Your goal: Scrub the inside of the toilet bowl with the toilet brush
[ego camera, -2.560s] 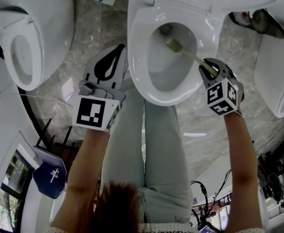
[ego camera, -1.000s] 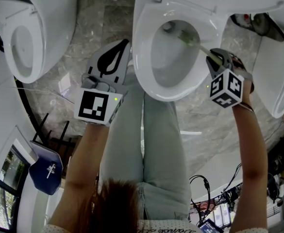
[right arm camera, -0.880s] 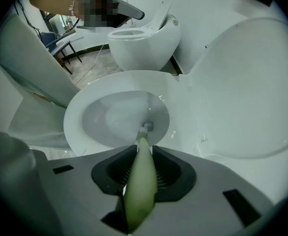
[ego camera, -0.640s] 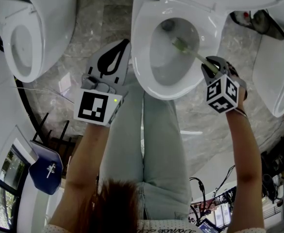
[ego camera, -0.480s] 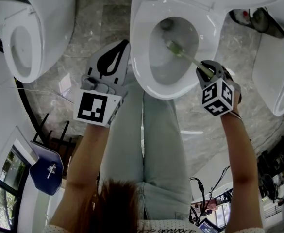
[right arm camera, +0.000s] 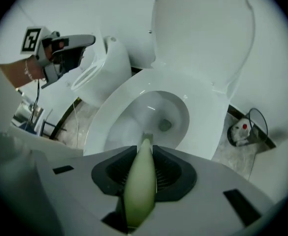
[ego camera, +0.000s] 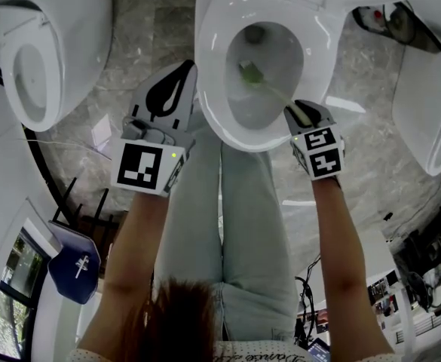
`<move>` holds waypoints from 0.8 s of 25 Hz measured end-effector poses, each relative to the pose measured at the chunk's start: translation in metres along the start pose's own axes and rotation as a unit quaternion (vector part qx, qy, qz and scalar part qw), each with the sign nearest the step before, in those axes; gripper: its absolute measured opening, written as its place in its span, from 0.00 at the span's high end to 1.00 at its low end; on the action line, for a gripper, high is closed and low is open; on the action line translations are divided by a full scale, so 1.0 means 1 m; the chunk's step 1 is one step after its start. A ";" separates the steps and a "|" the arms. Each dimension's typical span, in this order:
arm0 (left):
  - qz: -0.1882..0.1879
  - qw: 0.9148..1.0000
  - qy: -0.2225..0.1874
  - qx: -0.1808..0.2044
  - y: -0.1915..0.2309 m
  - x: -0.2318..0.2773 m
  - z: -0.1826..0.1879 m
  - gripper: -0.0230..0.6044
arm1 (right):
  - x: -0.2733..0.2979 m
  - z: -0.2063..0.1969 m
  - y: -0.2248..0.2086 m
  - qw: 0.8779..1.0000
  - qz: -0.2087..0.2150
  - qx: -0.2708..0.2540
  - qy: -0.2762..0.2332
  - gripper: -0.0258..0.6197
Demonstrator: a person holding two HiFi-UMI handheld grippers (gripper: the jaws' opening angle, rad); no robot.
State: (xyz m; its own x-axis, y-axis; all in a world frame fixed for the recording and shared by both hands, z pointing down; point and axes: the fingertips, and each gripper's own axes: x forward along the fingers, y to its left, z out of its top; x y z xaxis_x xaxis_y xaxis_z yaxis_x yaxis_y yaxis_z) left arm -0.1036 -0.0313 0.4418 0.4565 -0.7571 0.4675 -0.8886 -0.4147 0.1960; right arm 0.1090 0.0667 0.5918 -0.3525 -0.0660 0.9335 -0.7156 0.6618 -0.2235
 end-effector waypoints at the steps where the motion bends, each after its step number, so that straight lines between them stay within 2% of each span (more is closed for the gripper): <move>1: 0.001 1.000 -0.001 -0.002 -0.001 0.001 0.001 0.96 | 0.001 0.000 0.000 0.999 0.003 0.031 -0.012 0.79; 5: 0.001 1.000 -0.002 0.000 -0.004 0.005 0.000 0.96 | 0.004 0.002 0.006 0.989 0.027 0.133 -0.058 0.79; 11: 0.000 1.000 0.002 0.002 -0.008 0.007 -0.001 0.96 | 0.007 0.027 0.013 0.981 0.044 0.160 -0.098 0.79; 15: 0.000 1.000 0.006 0.004 -0.010 0.006 -0.003 0.96 | 0.003 0.048 0.011 0.954 0.078 0.246 -0.154 0.79; 18: 0.001 1.000 0.006 0.003 -0.010 0.006 -0.002 0.96 | 0.005 0.060 0.006 0.942 0.078 0.273 -0.177 0.79; 20: 0.000 1.000 0.005 0.004 -0.011 0.007 -0.001 0.96 | 0.006 0.066 -0.001 0.925 0.081 0.313 -0.200 0.79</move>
State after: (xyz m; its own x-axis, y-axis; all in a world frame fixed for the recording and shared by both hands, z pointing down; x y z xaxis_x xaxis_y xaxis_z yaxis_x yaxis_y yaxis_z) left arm -0.0906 -0.0315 0.4442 0.4554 -0.7523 0.4760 -0.8885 -0.4179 0.1896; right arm 0.0677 0.0164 0.5794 -0.5910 -0.3578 0.7230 -0.7987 0.1335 -0.5868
